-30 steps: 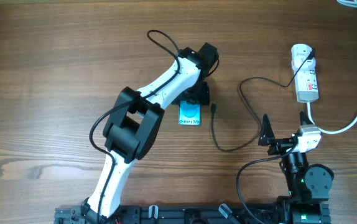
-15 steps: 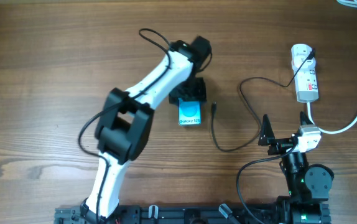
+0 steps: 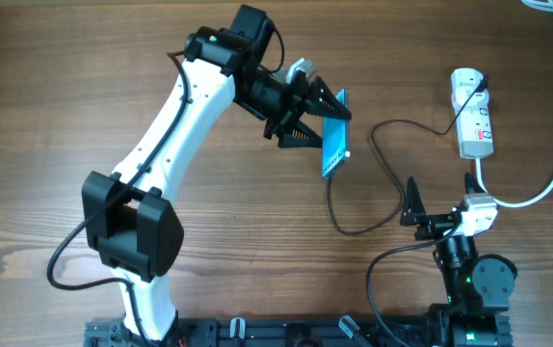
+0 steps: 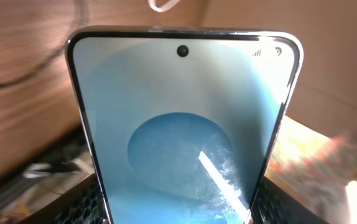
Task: Plug charger to phone and switch on socket
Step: 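Lift the phone with the left gripper and raise it upright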
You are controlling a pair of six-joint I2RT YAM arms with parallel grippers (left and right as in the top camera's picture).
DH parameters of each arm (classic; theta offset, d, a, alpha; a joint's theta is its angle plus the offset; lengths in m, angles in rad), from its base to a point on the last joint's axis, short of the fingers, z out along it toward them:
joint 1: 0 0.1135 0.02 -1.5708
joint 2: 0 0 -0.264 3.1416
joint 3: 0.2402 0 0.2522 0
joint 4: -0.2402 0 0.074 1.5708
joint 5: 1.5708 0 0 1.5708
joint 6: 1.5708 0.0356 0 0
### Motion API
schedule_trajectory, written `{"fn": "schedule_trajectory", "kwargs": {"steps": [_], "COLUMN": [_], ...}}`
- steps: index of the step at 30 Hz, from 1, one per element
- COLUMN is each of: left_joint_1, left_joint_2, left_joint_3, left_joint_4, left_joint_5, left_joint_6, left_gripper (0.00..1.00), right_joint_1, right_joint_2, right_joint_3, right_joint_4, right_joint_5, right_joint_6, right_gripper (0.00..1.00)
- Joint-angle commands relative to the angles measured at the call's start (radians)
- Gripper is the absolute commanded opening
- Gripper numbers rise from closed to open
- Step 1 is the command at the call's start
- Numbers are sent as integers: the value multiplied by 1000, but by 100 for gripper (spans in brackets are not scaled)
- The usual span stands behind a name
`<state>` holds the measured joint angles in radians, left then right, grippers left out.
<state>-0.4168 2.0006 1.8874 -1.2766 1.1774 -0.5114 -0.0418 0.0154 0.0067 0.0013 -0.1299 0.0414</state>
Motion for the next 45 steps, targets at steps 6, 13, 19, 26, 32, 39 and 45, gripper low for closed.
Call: {"fn": "schedule_trajectory", "kwargs": {"steps": [6, 13, 19, 26, 32, 39, 45], "left_joint_1": [110, 219, 271, 307, 322, 322, 320], "left_joint_2": [-35, -35, -35, -35, -35, -35, -35], "left_joint_3": [19, 19, 19, 19, 19, 19, 19], "left_joint_4": [0, -11, -31, -30, -78, -90, -90], "left_joint_5": [360, 379, 399, 399, 400, 399, 399], "left_joint_6": [-3, -84, -170, -238, -238, -237, -237], "left_gripper": [63, 61, 59, 59, 60, 60, 60], "right_joint_1": [5, 5, 5, 5, 5, 5, 5], "right_joint_2": [-6, -6, -6, -6, -6, -6, -6], "right_joint_3": [-1, -1, -1, -1, -1, -1, -1], "right_joint_4": [5, 5, 5, 5, 5, 5, 5], "right_joint_5": [6, 6, 6, 6, 6, 6, 6], "right_joint_6": [12, 12, 12, 12, 12, 12, 12], "right_gripper": [100, 100, 100, 100, 100, 100, 100]}}
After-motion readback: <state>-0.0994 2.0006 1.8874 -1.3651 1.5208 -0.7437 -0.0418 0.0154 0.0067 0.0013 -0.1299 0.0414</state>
